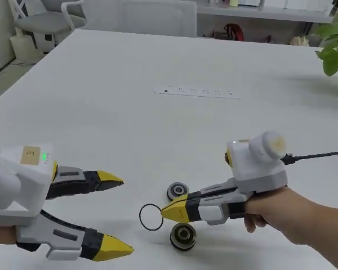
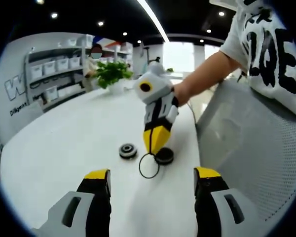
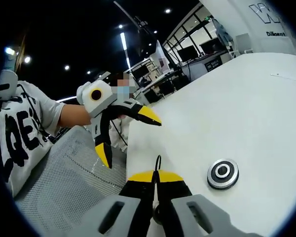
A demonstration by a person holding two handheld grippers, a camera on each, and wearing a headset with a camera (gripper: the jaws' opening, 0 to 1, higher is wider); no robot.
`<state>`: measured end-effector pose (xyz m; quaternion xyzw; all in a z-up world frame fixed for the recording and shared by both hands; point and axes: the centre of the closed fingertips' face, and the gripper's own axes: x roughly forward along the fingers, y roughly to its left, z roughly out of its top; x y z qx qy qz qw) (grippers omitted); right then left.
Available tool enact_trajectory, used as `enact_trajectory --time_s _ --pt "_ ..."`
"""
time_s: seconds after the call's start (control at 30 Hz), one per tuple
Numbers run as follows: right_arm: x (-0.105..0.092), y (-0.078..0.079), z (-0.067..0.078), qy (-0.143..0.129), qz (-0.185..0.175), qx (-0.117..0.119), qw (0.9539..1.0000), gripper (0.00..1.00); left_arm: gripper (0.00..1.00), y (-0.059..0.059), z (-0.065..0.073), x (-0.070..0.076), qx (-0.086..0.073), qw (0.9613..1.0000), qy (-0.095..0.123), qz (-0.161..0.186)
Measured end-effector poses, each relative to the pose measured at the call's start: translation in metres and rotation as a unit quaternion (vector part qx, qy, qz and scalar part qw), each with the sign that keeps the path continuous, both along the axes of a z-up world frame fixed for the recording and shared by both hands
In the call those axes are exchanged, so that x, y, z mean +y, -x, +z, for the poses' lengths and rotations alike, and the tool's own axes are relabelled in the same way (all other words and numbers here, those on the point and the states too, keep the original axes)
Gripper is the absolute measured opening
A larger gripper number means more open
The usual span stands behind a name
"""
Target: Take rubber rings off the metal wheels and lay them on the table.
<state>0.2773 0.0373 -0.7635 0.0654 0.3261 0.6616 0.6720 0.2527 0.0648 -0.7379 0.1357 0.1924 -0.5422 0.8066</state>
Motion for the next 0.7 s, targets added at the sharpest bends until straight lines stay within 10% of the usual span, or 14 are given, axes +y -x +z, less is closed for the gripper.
enact_trajectory --time_s 0.7 --pt "0.016 -0.003 -0.025 0.028 -0.006 -0.011 0.9995 0.0 0.7 -0.004 0.001 0.009 0.001 0.9999 0.001 0.015"
